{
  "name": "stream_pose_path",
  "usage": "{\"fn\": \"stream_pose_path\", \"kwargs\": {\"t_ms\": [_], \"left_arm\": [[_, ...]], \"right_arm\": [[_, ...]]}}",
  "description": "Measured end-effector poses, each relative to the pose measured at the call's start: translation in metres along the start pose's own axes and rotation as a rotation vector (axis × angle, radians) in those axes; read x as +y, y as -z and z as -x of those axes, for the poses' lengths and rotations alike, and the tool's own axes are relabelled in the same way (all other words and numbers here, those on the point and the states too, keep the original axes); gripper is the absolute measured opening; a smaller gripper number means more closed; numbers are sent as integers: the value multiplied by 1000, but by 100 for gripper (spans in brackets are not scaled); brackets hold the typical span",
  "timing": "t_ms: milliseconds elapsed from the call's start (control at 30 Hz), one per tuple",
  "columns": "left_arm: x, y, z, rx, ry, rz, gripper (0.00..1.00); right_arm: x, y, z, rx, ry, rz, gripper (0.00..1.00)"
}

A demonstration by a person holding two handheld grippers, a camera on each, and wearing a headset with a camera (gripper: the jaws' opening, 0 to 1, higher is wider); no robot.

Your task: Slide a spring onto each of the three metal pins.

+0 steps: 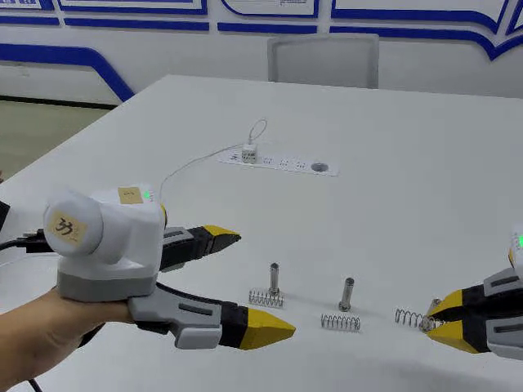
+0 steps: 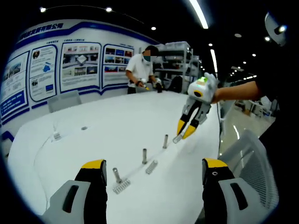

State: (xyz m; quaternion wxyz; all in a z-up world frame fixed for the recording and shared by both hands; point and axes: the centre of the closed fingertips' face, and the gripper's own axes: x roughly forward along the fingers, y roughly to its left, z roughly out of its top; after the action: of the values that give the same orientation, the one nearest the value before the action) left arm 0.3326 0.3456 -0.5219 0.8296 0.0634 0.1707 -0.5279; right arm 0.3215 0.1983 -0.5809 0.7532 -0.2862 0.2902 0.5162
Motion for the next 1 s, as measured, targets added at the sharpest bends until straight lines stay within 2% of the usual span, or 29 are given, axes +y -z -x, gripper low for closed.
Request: {"fn": "stream_pose_path", "kwargs": {"t_ms": [100,300,533,733,900,1000], "left_arm": [[-7,-2,-4,-15,18,-8,79],[-18,-1,-15,-13,49,-28,77],[-17,5,-23,15,64,-43,73],[-27,2,-32,22,95,-68,69],[-31,-1,-36,10,108,-73,64],[-33,1,-39,20,118,-78,61]], "right_arm": [[4,-11,0,-13,-5,21,10],[11,-23,-3,-21,-22,62,10],[18,-31,-5,-26,-39,76,10],[24,-41,-7,-22,-55,107,10],[28,-52,-8,-26,-63,129,10],[29,-56,-9,-29,-66,135,10]]}}
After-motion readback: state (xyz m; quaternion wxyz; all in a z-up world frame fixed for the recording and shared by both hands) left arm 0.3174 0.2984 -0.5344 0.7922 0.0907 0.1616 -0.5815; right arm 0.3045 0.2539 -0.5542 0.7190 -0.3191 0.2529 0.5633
